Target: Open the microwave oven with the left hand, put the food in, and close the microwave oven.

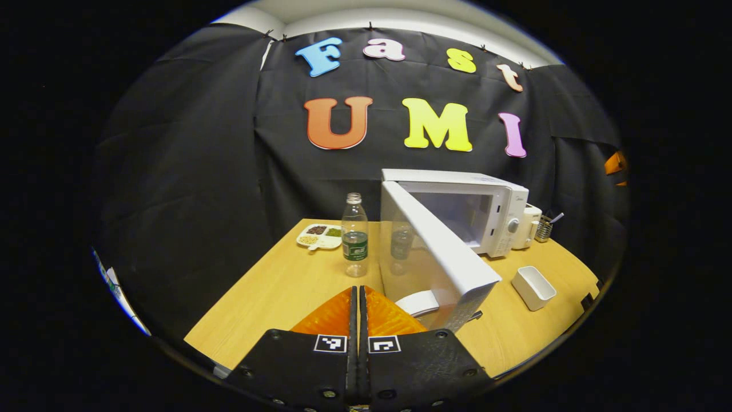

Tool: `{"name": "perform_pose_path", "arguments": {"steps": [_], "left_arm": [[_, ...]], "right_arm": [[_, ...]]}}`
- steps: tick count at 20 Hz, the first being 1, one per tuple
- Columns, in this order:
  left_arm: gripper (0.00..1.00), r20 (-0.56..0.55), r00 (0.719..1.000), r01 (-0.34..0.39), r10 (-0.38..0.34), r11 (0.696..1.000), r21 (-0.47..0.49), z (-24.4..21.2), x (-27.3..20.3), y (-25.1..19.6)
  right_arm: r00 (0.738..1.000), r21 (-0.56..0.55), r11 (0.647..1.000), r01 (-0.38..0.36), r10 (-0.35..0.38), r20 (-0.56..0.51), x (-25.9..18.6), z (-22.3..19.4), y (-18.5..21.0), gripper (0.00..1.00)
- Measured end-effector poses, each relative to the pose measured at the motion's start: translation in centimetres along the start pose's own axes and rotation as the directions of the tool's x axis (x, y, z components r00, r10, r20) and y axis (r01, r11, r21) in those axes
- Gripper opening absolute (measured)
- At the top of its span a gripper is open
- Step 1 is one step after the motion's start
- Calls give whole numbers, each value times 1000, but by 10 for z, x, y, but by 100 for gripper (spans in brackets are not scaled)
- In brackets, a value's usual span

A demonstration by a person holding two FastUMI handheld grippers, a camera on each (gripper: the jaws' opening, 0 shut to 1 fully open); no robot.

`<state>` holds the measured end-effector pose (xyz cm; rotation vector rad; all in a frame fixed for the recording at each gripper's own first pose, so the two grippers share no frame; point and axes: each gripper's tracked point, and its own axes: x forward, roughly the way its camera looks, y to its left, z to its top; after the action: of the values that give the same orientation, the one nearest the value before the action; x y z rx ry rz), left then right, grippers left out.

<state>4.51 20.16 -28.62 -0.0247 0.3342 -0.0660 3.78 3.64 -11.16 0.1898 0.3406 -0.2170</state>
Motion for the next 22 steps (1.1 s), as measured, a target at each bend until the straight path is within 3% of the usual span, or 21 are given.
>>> {"name": "perform_pose_path", "arguments": {"steps": [11, 22], "left_arm": [[0, -9, 975, 221, -221, 973, 65, 10, 42, -146], [0, -19, 951, 310, -309, 947, 83, 29, 117, -242]], "right_arm": [[999, 37, 999, 14, -13, -45, 25, -8, -45, 100], [995, 59, 997, 41, -35, -90, 58, -7, -89, 100]]}}
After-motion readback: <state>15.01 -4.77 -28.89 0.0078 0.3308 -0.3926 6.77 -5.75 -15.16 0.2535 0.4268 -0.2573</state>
